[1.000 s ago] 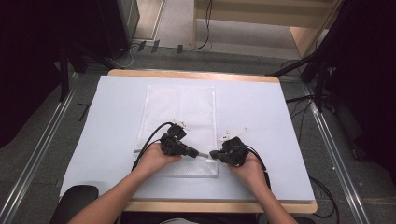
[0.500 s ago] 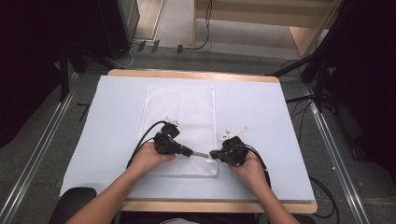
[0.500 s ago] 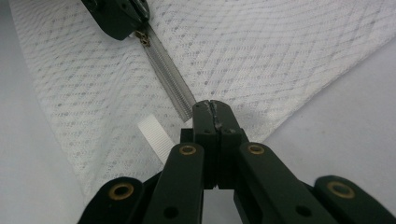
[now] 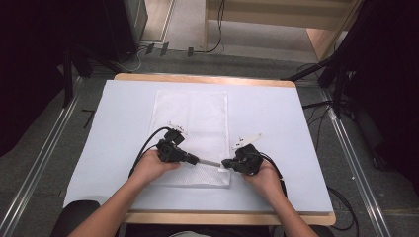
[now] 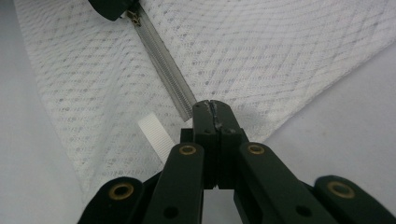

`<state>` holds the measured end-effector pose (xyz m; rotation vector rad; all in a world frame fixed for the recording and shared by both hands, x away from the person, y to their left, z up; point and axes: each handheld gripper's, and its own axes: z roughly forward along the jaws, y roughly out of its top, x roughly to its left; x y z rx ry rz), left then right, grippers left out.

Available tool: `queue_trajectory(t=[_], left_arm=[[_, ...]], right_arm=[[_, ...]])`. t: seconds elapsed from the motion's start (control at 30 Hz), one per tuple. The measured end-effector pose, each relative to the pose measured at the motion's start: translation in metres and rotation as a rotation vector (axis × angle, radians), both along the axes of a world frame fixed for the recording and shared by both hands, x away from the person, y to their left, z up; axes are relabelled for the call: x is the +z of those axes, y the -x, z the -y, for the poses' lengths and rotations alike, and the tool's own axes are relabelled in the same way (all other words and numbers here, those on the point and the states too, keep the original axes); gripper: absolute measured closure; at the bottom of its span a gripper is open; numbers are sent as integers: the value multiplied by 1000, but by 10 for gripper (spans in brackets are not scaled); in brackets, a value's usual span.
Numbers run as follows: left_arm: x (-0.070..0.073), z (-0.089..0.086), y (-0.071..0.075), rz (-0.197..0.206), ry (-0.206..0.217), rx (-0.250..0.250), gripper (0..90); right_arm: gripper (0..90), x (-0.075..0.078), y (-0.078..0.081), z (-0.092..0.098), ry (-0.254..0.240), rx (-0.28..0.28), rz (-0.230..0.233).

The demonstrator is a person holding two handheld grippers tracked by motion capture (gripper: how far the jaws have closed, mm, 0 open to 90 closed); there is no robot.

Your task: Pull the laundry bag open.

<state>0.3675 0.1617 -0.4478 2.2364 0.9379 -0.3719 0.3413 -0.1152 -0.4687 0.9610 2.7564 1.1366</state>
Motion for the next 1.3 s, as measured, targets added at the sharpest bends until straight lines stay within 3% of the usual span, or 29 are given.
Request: queue_trajectory(t=[0.9, 1.3], left_arm=[[7, -43, 2, -37, 9, 61, 880], [8, -48, 7, -29, 4, 70, 881]], right_arm=[[900, 0, -5, 0, 1, 30, -19], [900, 1, -6, -3, 7, 45, -22]])
